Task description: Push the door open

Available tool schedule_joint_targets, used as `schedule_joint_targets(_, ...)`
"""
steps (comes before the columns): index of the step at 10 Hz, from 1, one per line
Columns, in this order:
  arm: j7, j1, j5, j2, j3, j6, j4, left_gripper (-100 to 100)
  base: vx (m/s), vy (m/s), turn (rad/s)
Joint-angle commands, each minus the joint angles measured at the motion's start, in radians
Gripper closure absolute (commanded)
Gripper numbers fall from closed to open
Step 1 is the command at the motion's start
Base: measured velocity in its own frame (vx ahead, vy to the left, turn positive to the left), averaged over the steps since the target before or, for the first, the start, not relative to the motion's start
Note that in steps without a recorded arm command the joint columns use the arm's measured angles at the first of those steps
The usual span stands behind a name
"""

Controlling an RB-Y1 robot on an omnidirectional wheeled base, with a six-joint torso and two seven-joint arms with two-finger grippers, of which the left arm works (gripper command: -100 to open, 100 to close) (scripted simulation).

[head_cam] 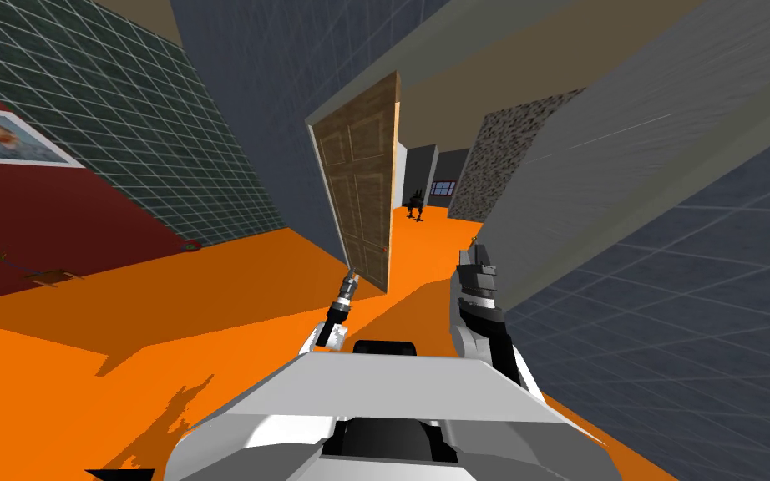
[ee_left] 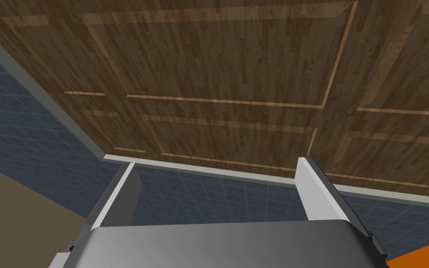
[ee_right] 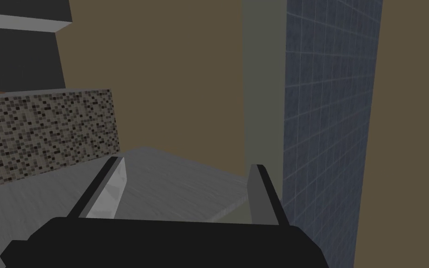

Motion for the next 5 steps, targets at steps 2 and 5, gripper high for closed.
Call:
schedule_joint_targets(2, 0.008, -0.024, -0.005, 0.004, -0.008, -0.021, 0.066, -100, 0.103, 0.024, -0.075)
schedule_joint_targets(5, 0.016, -0.046, -0.011, 0.009, -0.019, -0.04, 0.134, -100, 0.096, 0.019, -0.07)
